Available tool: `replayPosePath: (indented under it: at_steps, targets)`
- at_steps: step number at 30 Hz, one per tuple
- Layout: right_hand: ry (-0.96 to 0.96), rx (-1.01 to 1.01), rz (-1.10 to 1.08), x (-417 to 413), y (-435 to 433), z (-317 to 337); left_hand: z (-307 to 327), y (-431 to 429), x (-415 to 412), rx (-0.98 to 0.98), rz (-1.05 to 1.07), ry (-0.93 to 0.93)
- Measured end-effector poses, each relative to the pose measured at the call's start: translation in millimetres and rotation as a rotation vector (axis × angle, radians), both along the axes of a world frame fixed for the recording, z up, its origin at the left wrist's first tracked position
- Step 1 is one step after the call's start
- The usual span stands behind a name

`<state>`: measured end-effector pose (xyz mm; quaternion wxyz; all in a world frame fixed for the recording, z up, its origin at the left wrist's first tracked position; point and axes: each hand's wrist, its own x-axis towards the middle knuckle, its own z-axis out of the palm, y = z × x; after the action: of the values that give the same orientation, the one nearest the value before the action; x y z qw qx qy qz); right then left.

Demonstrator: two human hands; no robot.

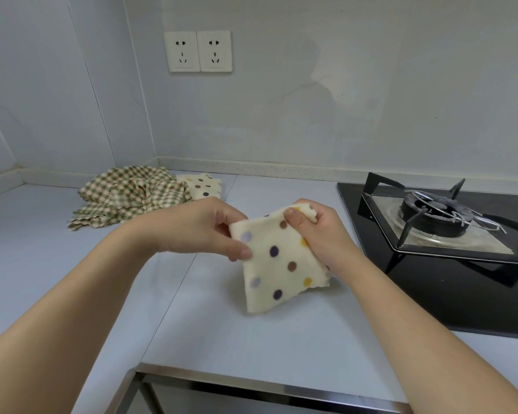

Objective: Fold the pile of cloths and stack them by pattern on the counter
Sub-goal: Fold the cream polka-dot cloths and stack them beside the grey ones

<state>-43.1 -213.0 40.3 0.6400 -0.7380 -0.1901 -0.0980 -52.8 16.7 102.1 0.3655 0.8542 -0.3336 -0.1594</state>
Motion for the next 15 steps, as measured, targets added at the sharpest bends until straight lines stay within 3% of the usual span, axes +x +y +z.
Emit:
replayPosePath:
  at_steps: [2,4,8,10,15]
  targets:
    - [-0.018,-0.029,0.01,2.2,3.4,-5.2,-4.3,-1.4,0.8,-0.156,-0.068,0.144]
    - [0.005,-0.039,0.032,3.9,6.5,-9.9,-12.7,-3.4,3.2,-0.17,-0.142,0.244]
    - [0.078,-0.049,0.075,3.4,3.7,-11.1,-20.6,3.4,9.5,0.155,-0.18,0.338]
    - [0.11,-0.097,0.08,4.4,3.6,-11.8,-18.1,8.9,11.5,0.22,-0.208,0.382]
    - [0.156,-0.164,0.115,1.8,16.7,-18.4,-22.0,7.5,11.2,-0.071,-0.482,0.536]
